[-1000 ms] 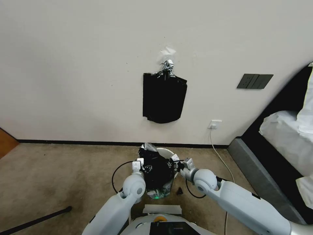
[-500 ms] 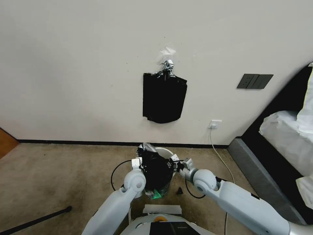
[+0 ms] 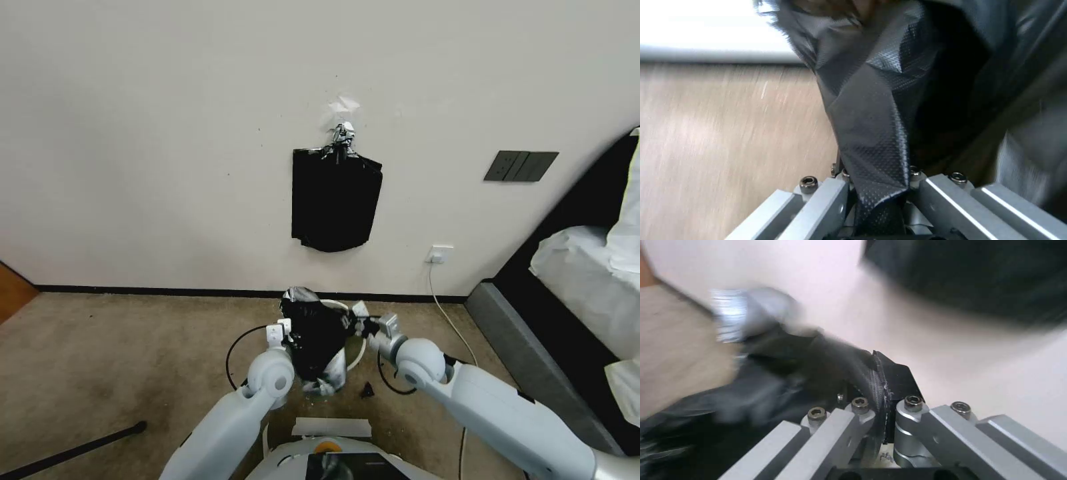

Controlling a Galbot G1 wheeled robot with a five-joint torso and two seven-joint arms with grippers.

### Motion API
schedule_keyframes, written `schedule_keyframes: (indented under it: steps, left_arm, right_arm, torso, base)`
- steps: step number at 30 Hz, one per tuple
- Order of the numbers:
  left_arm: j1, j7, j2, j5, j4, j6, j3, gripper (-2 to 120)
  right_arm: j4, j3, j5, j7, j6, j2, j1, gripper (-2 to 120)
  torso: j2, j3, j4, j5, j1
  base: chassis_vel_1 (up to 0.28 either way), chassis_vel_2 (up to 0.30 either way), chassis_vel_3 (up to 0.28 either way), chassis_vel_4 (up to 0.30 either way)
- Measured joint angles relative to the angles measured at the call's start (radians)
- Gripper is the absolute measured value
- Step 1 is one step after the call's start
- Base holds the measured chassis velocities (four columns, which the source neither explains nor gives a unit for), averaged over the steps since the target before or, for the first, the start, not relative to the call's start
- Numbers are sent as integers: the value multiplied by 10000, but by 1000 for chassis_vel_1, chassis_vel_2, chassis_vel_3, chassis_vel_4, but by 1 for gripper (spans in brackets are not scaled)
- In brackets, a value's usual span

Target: Place a trash bag onto the trash bin.

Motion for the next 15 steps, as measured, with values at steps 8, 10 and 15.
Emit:
schedule_keyframes:
  steps: [8, 10, 15]
  left_arm:
    - [706, 2691, 649, 1839, -709, -1349, -710, 1]
    - [872, 3205, 847, 2019, -886, -1864, -951, 1]
    - [1063, 3551, 974, 1930, -972, -2868, -1364, 1]
  right_arm:
    - [-69, 258, 1175, -47, -376, -1336, 516, 0]
    - [-31, 459, 1483, -266, -431, -1889, 398, 0]
    - [243, 1423, 1780, -1015, -514, -2936, -688, 0]
  torso:
    - [0, 0, -1, 1, 0]
    - [0, -1, -2, -2, 0]
    - [0, 0, -2, -2, 0]
  base:
    - [0, 0, 0, 0]
    - [0, 0, 0, 0]
    - [0, 0, 0, 0]
